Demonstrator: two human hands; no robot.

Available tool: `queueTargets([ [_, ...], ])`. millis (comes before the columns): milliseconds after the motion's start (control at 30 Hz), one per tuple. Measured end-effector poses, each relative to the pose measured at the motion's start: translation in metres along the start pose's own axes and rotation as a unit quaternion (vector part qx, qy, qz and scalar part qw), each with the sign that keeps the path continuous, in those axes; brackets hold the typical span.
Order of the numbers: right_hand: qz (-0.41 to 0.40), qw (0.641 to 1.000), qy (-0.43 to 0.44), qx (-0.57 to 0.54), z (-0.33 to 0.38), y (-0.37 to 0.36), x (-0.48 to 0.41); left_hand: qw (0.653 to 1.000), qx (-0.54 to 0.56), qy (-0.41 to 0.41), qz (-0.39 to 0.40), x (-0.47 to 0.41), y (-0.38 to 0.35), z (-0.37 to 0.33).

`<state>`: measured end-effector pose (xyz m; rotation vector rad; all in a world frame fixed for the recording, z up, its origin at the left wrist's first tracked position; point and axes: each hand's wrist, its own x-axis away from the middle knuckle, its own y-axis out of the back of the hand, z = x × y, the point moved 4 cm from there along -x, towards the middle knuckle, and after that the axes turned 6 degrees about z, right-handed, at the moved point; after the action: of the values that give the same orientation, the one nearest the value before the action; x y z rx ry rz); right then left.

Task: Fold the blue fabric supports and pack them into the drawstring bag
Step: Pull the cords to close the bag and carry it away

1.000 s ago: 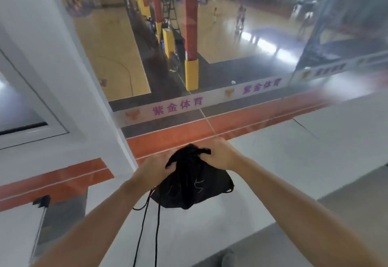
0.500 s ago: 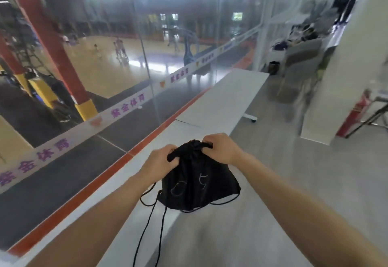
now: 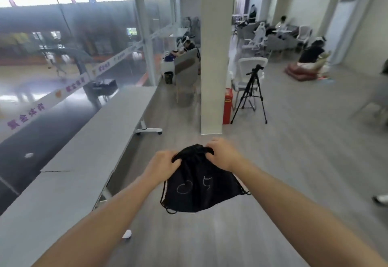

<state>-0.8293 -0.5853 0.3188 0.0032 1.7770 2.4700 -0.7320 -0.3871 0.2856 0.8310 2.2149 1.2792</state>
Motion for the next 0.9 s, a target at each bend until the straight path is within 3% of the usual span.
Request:
queueTargets([
  [233,-0.083,0.981,-0.169,0.047,-0.185,0.044,0.062,0.980,-0.101,-0.166,0.030,-0.143,-0.096,-0.150],
  [400,-0.081,0.956,-0.275,0.066,-0.296,0.055,0.104,0.950,-0.142,-0.268,0.076,-0.220,-0.175,-0.248],
  [667,-0.052,0.901,-0.423,0.073,-0.449,0.101,0.157,0.900,-0.109,-0.390,0.165,-0.346,-0.296,-0.391],
  [900,-0.133,0.825,-0.549,0.019,-0.566,0.146,0.230,0.862,-0.061,-0.451,0.226,-0.407,-0.380,-0.547],
])
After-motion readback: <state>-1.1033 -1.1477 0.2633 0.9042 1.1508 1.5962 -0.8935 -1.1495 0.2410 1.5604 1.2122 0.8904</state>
